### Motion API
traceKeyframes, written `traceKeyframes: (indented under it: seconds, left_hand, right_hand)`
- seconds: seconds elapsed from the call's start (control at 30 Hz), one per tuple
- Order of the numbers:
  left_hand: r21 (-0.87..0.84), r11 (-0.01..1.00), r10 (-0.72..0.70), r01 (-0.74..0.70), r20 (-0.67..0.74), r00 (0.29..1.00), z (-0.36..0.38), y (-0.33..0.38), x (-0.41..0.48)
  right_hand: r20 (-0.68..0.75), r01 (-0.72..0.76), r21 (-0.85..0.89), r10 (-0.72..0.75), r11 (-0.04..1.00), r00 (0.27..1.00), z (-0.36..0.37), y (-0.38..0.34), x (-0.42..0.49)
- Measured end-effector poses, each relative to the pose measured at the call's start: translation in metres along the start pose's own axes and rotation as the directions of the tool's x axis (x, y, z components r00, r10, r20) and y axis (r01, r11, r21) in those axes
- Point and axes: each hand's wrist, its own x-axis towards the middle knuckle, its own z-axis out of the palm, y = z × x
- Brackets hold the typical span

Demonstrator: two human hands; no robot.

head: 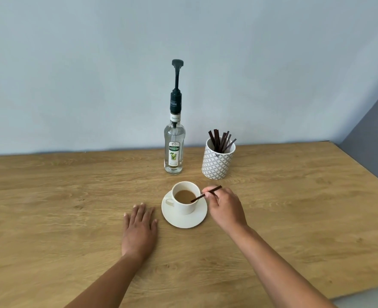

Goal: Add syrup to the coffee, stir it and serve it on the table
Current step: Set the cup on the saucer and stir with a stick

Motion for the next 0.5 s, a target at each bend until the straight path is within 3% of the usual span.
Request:
traceKeyframes:
  seconds: [0.5]
  left_hand:
    - [0.068, 0.997, 0.024, -0.026, 0.03, 0.999, 0.002, 0.0, -0.002]
  right_hand:
    - [-0.012, -0.233, 0.133, 0.237, 0.963, 0.971, 0.002, -0.004, -0.015]
